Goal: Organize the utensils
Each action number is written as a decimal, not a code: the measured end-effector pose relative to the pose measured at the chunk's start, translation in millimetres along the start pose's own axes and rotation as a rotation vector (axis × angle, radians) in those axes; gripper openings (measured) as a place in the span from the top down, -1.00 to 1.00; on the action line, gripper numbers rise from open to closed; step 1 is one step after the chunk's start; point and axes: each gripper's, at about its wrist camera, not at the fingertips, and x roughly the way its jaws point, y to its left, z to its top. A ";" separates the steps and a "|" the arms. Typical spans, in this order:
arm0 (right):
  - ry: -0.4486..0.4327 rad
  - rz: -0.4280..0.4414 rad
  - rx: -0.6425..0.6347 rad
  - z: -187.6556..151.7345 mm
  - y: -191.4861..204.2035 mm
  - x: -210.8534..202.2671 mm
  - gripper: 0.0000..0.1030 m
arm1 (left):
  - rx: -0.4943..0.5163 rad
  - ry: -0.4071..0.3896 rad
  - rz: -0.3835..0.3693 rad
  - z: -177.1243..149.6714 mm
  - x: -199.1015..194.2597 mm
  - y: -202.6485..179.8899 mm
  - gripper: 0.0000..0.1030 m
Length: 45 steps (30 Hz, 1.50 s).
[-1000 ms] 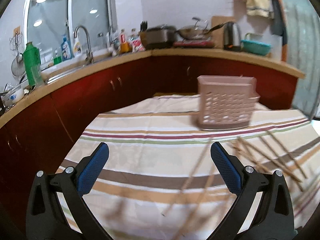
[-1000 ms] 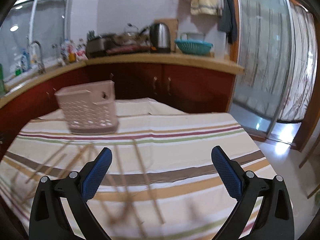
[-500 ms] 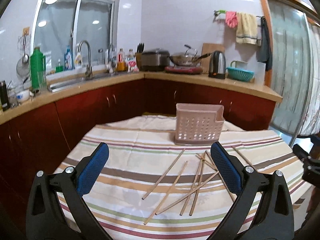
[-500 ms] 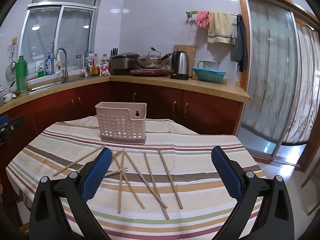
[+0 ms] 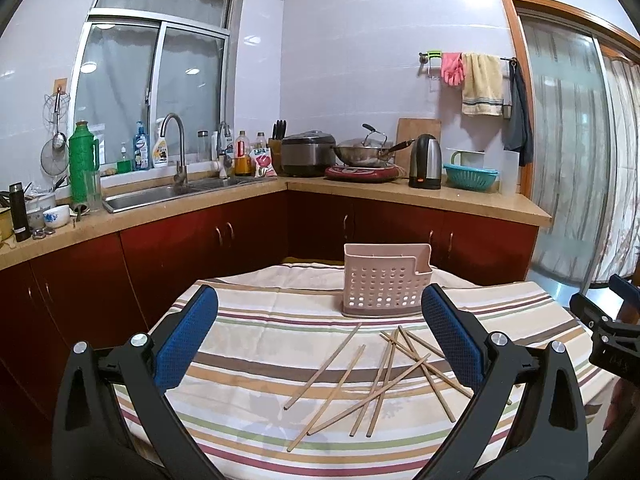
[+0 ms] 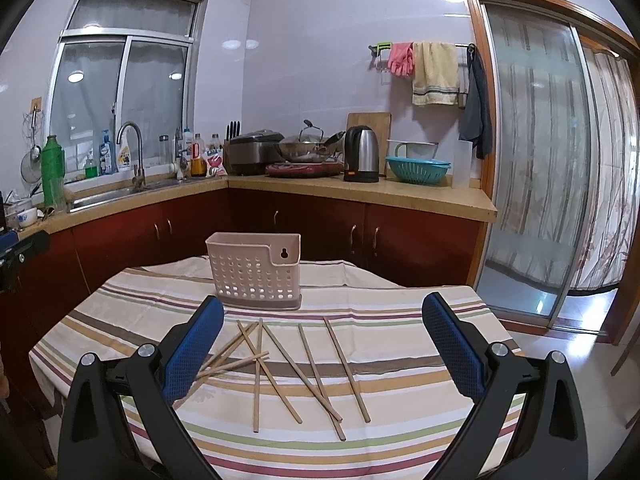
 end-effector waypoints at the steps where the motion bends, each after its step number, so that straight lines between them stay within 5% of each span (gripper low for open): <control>1: -0.004 0.001 0.000 0.9 0.1 -1.1 -0.89 | -0.001 -0.002 0.001 -0.1 -1.3 0.2 -0.92; 45: -0.006 0.003 -0.003 4.2 2.7 -3.7 -0.89 | -0.015 0.002 0.000 -1.3 -3.6 4.1 -0.92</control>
